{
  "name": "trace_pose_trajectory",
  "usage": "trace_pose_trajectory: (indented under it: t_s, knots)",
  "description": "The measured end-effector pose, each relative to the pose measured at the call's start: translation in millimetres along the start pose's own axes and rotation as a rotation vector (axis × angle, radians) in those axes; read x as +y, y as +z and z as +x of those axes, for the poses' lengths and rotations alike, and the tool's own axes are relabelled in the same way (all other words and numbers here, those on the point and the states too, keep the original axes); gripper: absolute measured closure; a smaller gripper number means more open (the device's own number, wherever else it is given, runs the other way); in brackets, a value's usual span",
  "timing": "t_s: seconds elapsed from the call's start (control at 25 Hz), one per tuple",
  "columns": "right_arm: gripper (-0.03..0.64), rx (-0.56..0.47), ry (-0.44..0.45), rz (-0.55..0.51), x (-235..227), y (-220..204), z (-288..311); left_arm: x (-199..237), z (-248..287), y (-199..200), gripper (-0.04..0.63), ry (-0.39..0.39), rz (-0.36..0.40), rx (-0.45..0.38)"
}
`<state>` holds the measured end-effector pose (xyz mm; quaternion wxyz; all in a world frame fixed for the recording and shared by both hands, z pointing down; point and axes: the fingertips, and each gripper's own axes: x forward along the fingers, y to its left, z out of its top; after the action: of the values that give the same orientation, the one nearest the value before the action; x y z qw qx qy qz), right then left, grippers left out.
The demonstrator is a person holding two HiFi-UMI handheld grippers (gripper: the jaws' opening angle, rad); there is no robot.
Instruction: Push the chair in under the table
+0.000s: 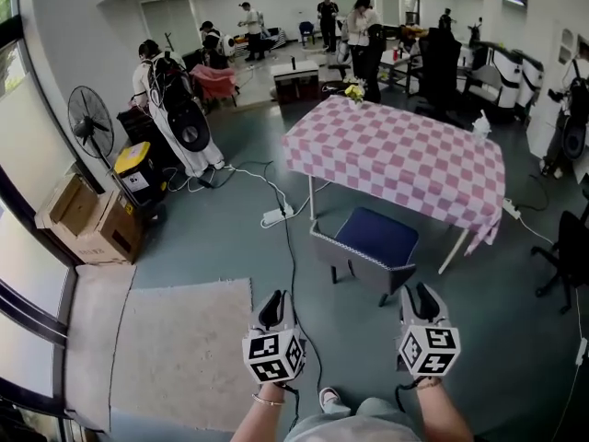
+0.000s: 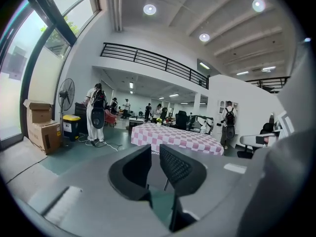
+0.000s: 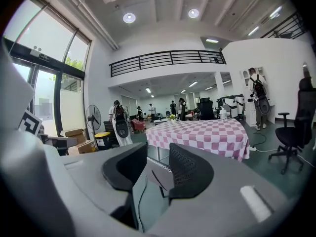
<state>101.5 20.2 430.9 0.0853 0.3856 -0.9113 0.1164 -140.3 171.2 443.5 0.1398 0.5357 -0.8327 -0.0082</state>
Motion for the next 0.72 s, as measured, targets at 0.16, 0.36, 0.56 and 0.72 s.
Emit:
trace_pose_trajectory:
  t_s: [0.16, 0.36, 0.56, 0.72]
  knots:
    - [0.492, 0.039, -0.043, -0.007, 7.9, -5.1, 36.2, 28.0, 40.7, -1.7, 0.54, -0.02, -0.018, 0.03]
    - [0.492, 0.08, -0.089, 0.005, -10.4, -14.3, 63.9, 26.8, 79.9, -12.5, 0.54, -0.053, -0.031, 0.074]
    - [0.492, 0.081, -0.1, 0.037, -25.4, -9.0, 120.0, 31.2, 136.2, -2.7, 0.54, -0.065, -0.018, 0.088]
    - [0.492, 0.067, -0.084, 0.071, -34.4, 6.2, 172.5, 28.8, 189.7, 16.8, 0.54, -0.08, 0.031, 0.098]
